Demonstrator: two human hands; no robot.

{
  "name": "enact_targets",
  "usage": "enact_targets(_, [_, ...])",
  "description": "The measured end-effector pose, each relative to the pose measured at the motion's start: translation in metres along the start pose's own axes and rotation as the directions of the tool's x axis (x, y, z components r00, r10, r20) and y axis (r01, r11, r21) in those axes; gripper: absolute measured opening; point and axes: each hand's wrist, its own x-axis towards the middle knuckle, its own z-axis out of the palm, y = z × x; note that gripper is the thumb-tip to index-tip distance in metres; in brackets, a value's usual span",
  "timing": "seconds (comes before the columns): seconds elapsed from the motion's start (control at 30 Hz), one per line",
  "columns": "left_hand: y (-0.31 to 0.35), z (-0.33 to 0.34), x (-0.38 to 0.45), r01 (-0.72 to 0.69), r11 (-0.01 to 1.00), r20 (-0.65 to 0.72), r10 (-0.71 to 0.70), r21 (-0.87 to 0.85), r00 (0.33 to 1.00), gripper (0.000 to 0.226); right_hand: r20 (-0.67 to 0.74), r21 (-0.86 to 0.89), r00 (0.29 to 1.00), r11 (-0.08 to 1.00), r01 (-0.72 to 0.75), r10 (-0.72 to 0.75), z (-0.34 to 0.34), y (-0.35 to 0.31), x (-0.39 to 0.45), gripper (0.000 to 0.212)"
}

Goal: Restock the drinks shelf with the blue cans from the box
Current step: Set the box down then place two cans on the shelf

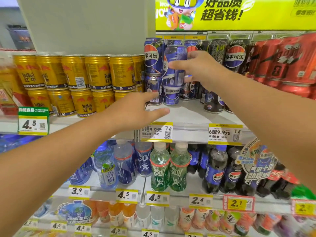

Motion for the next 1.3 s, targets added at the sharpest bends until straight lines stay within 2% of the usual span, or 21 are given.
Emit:
enact_targets(0.1, [-0.005, 0.006, -0.006, -0.015, 0.997, -0.014, 0.016, 0.070, 1.000, 0.079, -0.082, 0.027, 0.997, 1.000, 0.000, 0.002, -0.001, -0.010, 0.013, 0.056])
enact_targets(0.27, [-0.013, 0.011, -0.010, -0.041, 0.988, 0.032, 0.037, 0.152, 0.999, 0.081, -0.140, -0.009, 0.990, 1.000, -0.002, 0.000, 0.003, -0.019, 0.027, 0.047])
enact_targets(0.33, [-0.014, 0.012, -0.010, -0.061, 0.980, 0.030, 0.056, 0.191, 0.998, 0.078, -0.150, -0.018, 0.989, 1.000, -0.009, 0.006, 0.007, -0.019, 0.031, 0.049])
enact_targets(0.43, [-0.018, 0.014, -0.010, -0.084, 0.973, 0.029, 0.079, 0.217, 0.996, 0.079, -0.172, -0.028, 0.985, 0.999, -0.029, 0.024, 0.011, -0.016, 0.036, 0.081])
enact_targets(0.47, [-0.019, 0.014, -0.009, -0.091, 0.970, 0.027, 0.087, 0.227, 0.996, 0.079, -0.184, -0.027, 0.983, 0.999, -0.031, 0.025, 0.012, -0.015, 0.037, 0.085])
enact_targets(0.57, [-0.019, 0.017, -0.009, -0.097, 0.968, 0.015, 0.096, 0.232, 0.995, 0.077, -0.204, -0.015, 0.978, 0.999, -0.036, 0.033, 0.012, -0.014, 0.041, 0.072])
enact_targets(0.73, [-0.020, 0.017, -0.008, -0.095, 0.970, -0.007, 0.099, 0.223, 0.995, 0.077, -0.216, -0.043, 0.976, 0.999, -0.030, 0.020, 0.015, -0.012, 0.047, 0.083])
enact_targets(1.0, [-0.019, 0.019, -0.007, -0.102, 0.964, -0.010, 0.108, 0.246, 0.994, 0.076, -0.195, -0.104, 0.981, 0.994, -0.029, 0.008, 0.020, -0.011, 0.054, 0.071])
enact_targets(1.17, [-0.017, 0.020, -0.008, -0.076, 0.970, -0.033, 0.086, 0.231, 0.996, 0.077, -0.213, -0.166, 0.977, 0.985, -0.040, 0.003, 0.017, -0.003, 0.054, 0.086])
enact_targets(1.3, [-0.014, 0.018, -0.005, -0.072, 0.977, -0.032, 0.080, 0.200, 0.996, 0.076, -0.219, -0.147, 0.976, 0.988, -0.044, 0.011, 0.020, 0.001, 0.057, 0.081])
